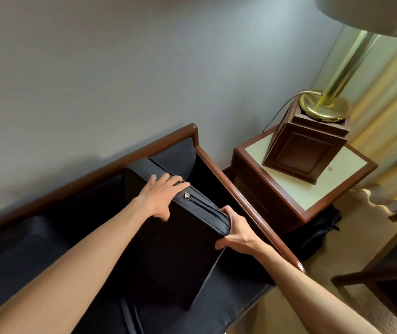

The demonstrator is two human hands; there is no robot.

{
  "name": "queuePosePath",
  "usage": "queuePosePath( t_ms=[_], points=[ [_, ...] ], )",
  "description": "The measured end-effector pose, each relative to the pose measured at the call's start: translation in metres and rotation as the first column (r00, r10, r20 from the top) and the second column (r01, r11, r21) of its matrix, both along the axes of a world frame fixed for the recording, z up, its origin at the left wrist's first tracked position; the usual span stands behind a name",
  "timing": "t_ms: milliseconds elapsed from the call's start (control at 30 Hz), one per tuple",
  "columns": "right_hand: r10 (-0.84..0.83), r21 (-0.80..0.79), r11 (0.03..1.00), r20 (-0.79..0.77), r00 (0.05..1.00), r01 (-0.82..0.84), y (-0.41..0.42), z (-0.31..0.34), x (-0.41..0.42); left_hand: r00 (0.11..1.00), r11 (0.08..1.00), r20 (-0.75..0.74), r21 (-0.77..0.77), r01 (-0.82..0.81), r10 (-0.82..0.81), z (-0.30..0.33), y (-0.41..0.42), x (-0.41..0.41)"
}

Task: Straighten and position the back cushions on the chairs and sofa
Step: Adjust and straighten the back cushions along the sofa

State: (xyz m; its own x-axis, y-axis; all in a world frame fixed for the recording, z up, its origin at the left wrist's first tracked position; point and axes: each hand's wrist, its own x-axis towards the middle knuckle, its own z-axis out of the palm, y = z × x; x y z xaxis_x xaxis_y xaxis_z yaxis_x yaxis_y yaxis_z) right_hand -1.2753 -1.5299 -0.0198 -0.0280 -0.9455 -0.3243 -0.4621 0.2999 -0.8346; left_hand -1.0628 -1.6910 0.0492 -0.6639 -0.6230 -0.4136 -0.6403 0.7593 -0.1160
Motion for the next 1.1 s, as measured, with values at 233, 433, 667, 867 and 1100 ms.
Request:
queuePosePath(
  t_ms=[233,433,667,867,1100],
  points=[
    [0.473,0.169,0.881,-0.296,0.830,-0.442,-0.035,0.058,0.015,0.943,0.939,0.004,0.089,-0.332,0.332,0.008,0.040,0.140],
    [0.654,0.394,0.732,-0.632,0.415,-0.556,-0.062,0.086,0.109,0.845,0.854,-0.140,0.145,-0.499,0.517,-0.009,0.097,0.187],
    [0.468,0.124,0.803,-0.736,0.489,-0.583,-0.037,0.070,0.204,0.865,0.875,-0.151,0.154,-0.458,0.479,-0.006,0.108,0.238],
    [0.439,0.047,0.798,-0.727,0.527,-0.600,-0.022,0.085,0.213,0.825,0.845,-0.189,0.075,-0.529,0.533,0.015,0.142,0.250],
    [0.458,0.007,0.801,-0.651,0.606,-0.599,-0.024,0.119,0.196,0.882,0.873,-0.149,-0.140,-0.467,0.447,0.105,0.137,0.224]
  ],
)
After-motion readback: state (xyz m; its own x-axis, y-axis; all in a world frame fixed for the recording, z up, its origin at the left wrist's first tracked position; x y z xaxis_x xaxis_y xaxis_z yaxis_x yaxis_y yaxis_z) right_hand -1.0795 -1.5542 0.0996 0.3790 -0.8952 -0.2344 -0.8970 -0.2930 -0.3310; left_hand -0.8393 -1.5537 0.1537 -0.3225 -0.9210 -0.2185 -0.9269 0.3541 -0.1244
